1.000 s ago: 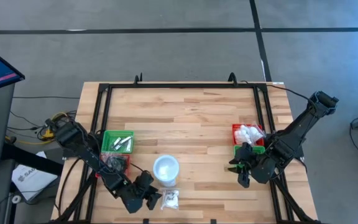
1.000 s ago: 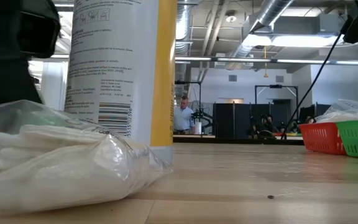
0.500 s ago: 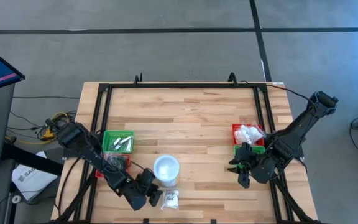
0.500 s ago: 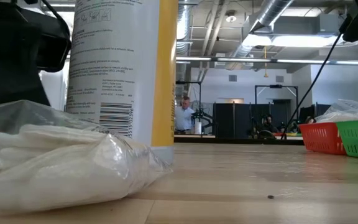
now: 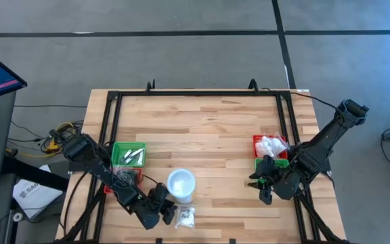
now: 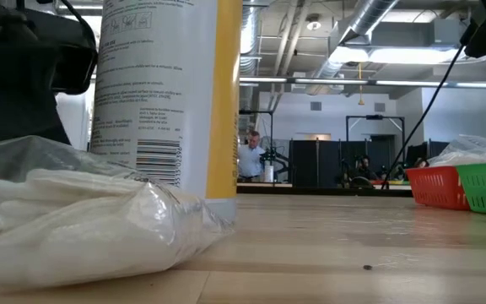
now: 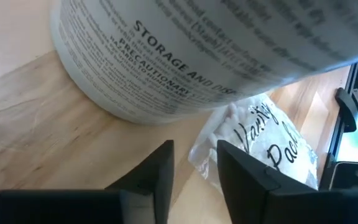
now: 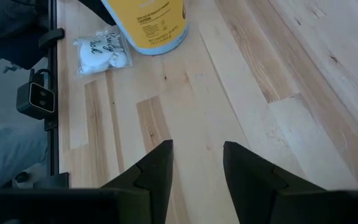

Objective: Pick & Place Travel size toiletries
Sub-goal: Put the white vanity pack into the right red bin

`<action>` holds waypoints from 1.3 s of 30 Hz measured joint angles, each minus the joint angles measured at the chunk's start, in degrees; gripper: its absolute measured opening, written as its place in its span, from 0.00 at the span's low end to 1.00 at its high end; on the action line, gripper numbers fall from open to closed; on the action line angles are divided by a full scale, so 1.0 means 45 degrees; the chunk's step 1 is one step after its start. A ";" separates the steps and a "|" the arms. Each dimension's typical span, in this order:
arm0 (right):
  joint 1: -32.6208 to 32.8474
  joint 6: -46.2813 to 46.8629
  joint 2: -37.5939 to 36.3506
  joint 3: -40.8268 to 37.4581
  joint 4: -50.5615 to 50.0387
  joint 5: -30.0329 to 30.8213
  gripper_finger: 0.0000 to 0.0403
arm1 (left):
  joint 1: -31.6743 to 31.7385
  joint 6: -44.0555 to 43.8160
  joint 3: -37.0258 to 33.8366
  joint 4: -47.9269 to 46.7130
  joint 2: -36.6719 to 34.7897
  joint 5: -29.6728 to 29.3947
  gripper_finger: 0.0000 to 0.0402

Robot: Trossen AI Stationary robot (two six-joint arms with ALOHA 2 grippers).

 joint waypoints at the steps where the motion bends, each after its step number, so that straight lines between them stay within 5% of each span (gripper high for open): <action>1: 0.0003 0.0000 0.0000 0.0000 0.0000 0.0000 0.33 | 0.0000 0.0041 0.0000 0.0058 0.0074 -0.0050 0.27; 10: 0.0010 0.0003 0.0000 0.0000 0.0000 0.0000 0.33 | -0.0006 0.0417 0.0063 0.1277 0.1092 -0.0037 0.02; 27: 0.0010 0.0009 0.0000 0.0000 0.0005 0.0005 0.33 | -0.0265 0.1492 -0.0005 0.1344 -0.0167 -0.0064 0.00; 39: 0.0000 0.0005 0.0000 0.0000 0.0004 0.0005 0.33 | -0.0334 0.4426 0.0000 0.1948 -0.2324 -0.0399 0.00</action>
